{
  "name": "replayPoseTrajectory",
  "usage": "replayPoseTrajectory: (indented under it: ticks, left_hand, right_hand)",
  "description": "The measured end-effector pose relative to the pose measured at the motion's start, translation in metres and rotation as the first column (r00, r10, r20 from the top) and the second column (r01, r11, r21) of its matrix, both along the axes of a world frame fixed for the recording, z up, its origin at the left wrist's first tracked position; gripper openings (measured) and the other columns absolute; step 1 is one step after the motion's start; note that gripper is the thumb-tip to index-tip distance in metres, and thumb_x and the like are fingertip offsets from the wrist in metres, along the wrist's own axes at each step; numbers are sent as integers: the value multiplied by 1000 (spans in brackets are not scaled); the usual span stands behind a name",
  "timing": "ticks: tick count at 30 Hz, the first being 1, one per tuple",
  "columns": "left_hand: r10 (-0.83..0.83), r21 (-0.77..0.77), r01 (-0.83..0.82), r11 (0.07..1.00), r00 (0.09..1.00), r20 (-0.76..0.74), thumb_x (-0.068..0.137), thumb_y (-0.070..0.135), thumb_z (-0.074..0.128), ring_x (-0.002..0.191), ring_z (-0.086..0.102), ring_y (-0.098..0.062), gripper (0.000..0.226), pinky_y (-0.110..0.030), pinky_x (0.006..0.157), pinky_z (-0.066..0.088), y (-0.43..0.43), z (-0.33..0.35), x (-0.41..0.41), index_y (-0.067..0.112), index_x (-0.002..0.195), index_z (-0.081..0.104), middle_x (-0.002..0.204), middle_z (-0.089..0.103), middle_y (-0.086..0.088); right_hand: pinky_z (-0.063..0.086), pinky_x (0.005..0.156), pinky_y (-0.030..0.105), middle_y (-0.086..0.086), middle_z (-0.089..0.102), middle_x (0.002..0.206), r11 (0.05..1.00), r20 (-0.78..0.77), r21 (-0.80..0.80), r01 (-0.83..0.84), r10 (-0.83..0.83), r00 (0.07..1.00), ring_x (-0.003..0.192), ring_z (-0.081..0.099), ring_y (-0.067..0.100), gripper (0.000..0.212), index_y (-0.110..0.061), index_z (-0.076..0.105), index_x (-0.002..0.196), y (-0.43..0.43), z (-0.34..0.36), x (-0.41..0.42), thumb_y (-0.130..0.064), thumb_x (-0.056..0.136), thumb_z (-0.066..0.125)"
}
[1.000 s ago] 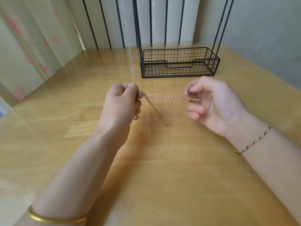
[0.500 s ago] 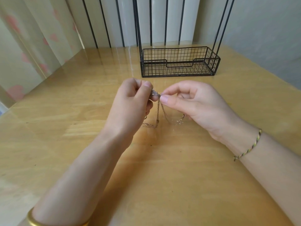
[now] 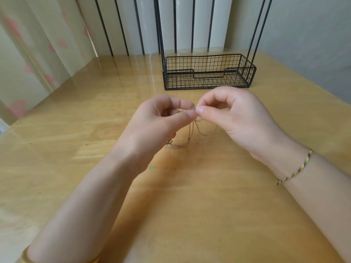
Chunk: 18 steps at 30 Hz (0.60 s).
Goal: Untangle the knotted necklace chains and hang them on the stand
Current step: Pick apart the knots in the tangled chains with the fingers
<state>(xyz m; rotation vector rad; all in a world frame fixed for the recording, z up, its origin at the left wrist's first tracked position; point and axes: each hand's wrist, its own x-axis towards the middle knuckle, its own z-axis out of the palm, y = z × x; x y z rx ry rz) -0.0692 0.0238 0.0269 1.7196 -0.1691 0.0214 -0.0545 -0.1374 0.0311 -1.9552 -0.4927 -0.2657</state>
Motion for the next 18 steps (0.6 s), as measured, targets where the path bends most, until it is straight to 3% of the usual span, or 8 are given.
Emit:
replayPoseTrajectory:
  ticks: [2,6,9,12,15,18]
  left_hand:
    - [22,30,-22,999,1000,17,78,20,73,55,40,-10,5,-25,55,35,0,0,-1,20,78,68,68,50,1]
    - [55,200,-79,977,991,121,84,18,67,48,39,-2,9,-14,48,34,-1,-1,0,17,75,64,54,48,13]
    - [57,447,-191,874,953,297,82,21,61,50,44,-2,10,-11,47,33,-6,-3,-1,19,73,58,57,50,11]
    - [51,593,-311,743,909,413,74,30,51,63,47,-6,11,-18,57,36,-9,-6,0,19,76,53,72,50,9]
    - [84,610,-335,718,912,402,74,27,50,64,46,-8,10,-18,53,34,-5,-7,1,18,75,49,72,49,7]
    - [152,491,-267,829,953,261,79,19,52,57,45,-13,9,-17,51,35,-4,-4,3,11,75,50,66,52,4]
  right_hand:
    - [39,72,8,-9,60,82,997,45,-77,27,-23,999,78,54,1,10,-18,65,75,0,0,0,-12,83,66]
    - [38,71,15,-11,51,82,961,157,-254,113,-75,985,83,52,8,9,-21,62,73,0,2,1,-18,81,65]
    - [43,78,37,-9,52,86,874,338,-424,238,-92,937,87,51,18,7,-24,58,72,1,1,-2,-26,79,58]
    - [37,79,37,-9,55,89,826,417,-471,310,-102,903,90,48,20,7,-23,56,72,3,1,-3,-27,78,55]
    - [43,76,33,-2,64,84,948,245,-267,176,-110,963,86,56,22,7,-16,56,74,2,2,-1,-16,81,56]
    - [51,80,40,8,71,81,988,-131,139,66,-48,990,81,65,27,15,-11,55,72,0,6,0,-3,85,54]
